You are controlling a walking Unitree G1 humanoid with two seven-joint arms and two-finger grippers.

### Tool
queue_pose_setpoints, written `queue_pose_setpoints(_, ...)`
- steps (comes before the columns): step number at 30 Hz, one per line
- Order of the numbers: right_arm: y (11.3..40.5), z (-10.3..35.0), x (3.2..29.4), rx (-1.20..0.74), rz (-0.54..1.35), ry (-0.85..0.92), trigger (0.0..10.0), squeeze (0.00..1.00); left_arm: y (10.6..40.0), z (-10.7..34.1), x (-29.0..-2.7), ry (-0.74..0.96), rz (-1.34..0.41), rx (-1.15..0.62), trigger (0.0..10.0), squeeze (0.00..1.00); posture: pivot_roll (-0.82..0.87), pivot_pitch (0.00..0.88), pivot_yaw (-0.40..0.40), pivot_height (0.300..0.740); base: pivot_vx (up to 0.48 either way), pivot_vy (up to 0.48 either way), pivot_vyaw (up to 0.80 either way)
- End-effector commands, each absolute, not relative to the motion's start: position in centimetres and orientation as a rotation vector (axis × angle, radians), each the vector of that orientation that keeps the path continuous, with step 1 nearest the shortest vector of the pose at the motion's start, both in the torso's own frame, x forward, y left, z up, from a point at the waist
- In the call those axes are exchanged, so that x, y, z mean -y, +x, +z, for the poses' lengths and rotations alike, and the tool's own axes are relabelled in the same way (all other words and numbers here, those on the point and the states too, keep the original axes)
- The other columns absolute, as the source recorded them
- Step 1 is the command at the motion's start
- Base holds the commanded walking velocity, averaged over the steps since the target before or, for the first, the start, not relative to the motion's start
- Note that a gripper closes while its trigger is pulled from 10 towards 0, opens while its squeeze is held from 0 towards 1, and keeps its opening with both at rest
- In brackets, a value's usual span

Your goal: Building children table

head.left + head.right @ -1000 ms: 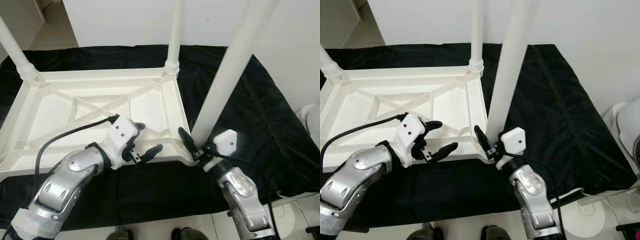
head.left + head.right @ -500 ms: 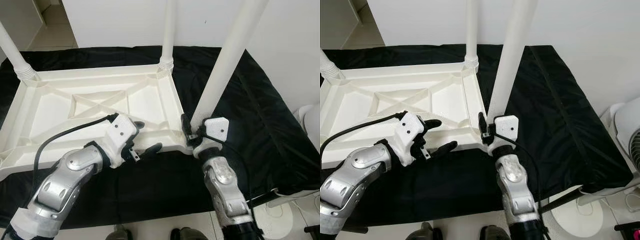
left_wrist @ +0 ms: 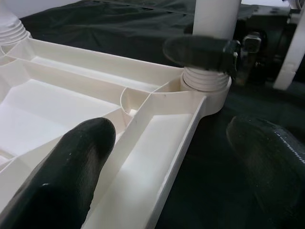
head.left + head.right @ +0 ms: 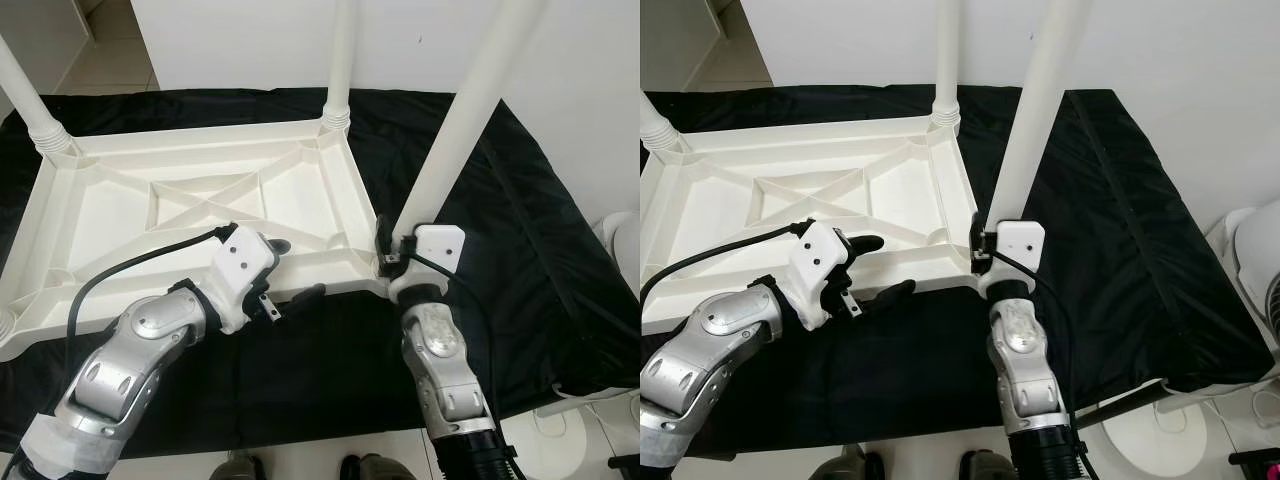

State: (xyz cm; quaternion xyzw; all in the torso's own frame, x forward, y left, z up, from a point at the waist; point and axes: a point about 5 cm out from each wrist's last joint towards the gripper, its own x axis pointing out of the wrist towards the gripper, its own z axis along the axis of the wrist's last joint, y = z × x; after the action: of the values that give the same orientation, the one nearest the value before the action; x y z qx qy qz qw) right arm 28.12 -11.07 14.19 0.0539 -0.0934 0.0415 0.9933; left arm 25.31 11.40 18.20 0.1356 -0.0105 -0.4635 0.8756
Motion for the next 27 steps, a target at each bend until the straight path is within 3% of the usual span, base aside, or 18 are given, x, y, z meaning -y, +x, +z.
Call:
queue_pose_setpoints(1,28.0,13.7,11.6,0.19,0.131,0.117,10.0,1.0,25.1,18.2,-11.3,0.281,-0.977,0.013,10.0,0.0,-0.02,0.124,0.002,0.74,0.0,0.0,0.0)
queue_pose_setpoints(5,28.0,14.1,12.4,0.213,0.178,0.126,10.0,1.0,24.9,18.0,-11.1,0.279,-0.986,0.008,10.0,0.0,-0.02,0.123,0.003,0.74,0.0,0.0,0.0)
queue_pose_setpoints(6,28.0,14.3,12.8,0.225,0.184,0.104,10.0,0.55,24.8,17.9,-10.9,0.279,-0.995,0.006,10.0,0.0,-0.03,0.12,0.004,0.74,0.0,0.0,0.0)
queue_pose_setpoints(7,28.0,14.3,13.2,0.227,0.205,0.093,10.0,0.0,24.7,17.8,-10.8,0.279,-1.002,0.004,10.0,0.0,-0.03,0.12,0.004,0.74,0.0,0.0,0.0)
queue_pose_setpoints(13,28.0,14.5,14.1,0.237,0.259,0.038,10.0,0.0,24.5,17.7,-10.4,0.273,-1.016,-0.001,10.0,0.0,-0.03,0.115,0.006,0.74,0.0,0.0,0.0)
queue_pose_setpoints(19,29.0,14.9,15.5,0.237,0.478,-0.05,10.0,0.0,24.8,17.1,-9.3,0.251,-0.998,-0.051,10.0,0.0,-0.04,0.11,0.019,0.74,0.0,0.0,0.0)
queue_pose_setpoints(27,30.2,15.4,15.6,0.222,0.585,-0.101,9.8,0.0,24.6,16.9,-8.7,0.234,-1.007,-0.063,10.0,0.0,-0.03,0.11,0.013,0.74,0.0,0.0,0.0)
